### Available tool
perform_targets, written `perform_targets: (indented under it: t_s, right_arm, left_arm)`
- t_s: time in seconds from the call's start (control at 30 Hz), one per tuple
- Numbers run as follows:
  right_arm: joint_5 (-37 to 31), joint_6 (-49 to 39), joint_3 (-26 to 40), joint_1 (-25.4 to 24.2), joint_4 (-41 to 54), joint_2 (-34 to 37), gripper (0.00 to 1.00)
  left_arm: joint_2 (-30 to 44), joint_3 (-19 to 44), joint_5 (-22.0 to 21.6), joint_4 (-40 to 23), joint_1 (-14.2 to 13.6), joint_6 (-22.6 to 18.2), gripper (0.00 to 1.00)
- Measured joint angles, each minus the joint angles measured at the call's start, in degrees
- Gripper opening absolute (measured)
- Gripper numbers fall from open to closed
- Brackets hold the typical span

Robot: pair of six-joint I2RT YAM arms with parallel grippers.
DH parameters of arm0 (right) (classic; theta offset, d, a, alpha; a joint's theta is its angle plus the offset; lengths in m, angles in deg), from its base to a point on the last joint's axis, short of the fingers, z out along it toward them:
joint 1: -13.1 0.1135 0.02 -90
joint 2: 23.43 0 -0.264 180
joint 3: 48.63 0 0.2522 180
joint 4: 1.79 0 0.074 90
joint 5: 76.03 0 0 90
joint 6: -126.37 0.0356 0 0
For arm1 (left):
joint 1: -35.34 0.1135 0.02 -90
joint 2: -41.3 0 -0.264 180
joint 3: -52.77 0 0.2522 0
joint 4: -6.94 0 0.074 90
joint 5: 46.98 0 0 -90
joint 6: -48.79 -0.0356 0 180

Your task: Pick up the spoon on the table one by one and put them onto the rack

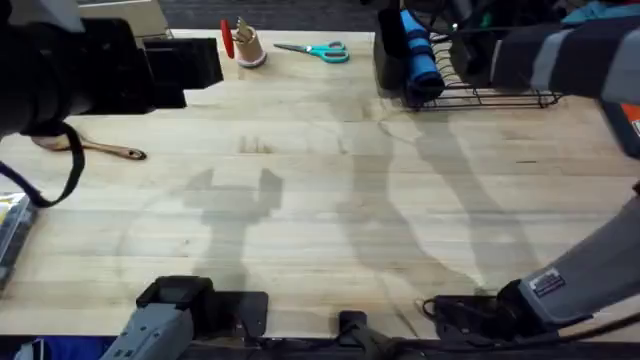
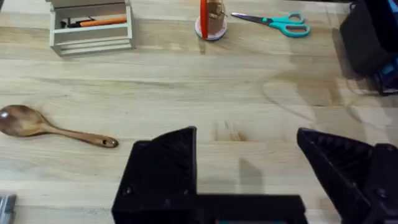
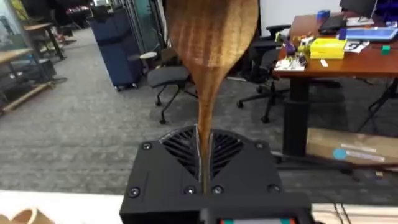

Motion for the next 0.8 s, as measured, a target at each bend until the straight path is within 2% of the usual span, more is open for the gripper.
perform_targets:
  t_s: [0.33, 0.8]
  right_arm:
    - [-0.01, 0.00, 0.08, 0.00, 0.87, 5.03, 0.032]
    - [0.01, 0.01, 0.13, 0.13, 10.40, 5.11, 0.032]
  left_arm:
    - [0.00, 0.00, 0.00, 0.00, 0.00, 0.00, 0.993]
    - [0.00, 0.00, 0.01, 0.00, 0.00, 0.00, 0.993]
